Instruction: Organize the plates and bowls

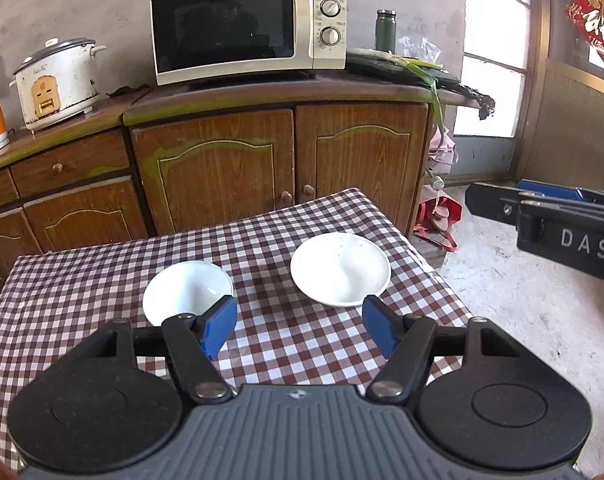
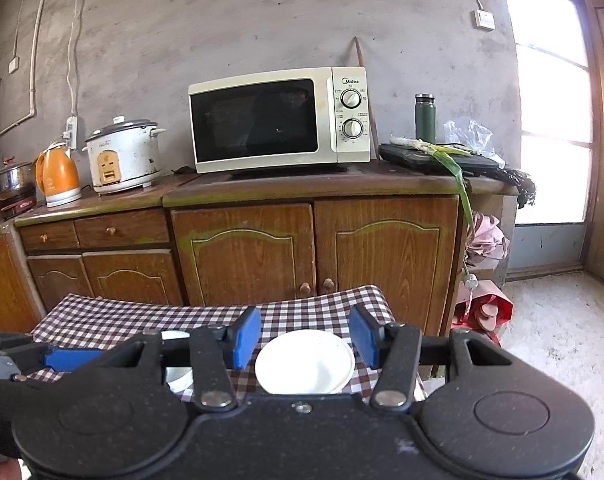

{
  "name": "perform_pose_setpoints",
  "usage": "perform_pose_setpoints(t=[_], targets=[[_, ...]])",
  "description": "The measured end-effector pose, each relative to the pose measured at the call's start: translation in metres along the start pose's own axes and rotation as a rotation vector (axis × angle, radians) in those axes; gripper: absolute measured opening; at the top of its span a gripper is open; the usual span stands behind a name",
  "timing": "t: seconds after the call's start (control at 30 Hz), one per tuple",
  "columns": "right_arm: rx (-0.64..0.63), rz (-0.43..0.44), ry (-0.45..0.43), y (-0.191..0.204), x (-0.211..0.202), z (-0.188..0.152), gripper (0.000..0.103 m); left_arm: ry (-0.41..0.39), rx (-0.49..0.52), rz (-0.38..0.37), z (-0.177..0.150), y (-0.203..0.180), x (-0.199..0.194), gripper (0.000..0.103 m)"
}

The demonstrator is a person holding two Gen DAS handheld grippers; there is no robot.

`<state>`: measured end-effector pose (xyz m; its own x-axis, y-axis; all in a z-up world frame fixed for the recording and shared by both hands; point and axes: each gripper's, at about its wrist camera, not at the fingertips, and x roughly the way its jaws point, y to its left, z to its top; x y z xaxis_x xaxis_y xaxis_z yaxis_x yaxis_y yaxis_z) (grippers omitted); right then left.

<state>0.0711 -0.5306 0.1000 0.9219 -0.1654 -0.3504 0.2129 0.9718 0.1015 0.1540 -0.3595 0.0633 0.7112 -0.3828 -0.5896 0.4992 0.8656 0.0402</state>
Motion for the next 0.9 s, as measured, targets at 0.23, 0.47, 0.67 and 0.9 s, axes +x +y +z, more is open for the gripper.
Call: perform_pose_setpoints(t=[0.23, 0.47, 0.67, 0.9], targets=[[0.010, -0.010, 0.006, -0.008, 0.021, 0.004, 0.062, 0.009, -0.001, 0.010, 0.006, 0.001, 0.017, 0.072], [0.022, -0.011, 0.027, -0.014, 0.042, 0.001, 0.062, 0.025, -0.007, 0.017, 0.011, 0.004, 0.036, 0.072], [0.028, -0.023, 0.037, -0.020, 0.058, 0.000, 0.062, 0.037, -0.003, 0.021, 0.012, 0.005, 0.049, 0.072], [0.037, -0.033, 0.050, -0.026, 0.076, -0.005, 0.062, 0.057, 0.000, 0.027, 0.013, 0.006, 0.067, 0.072]])
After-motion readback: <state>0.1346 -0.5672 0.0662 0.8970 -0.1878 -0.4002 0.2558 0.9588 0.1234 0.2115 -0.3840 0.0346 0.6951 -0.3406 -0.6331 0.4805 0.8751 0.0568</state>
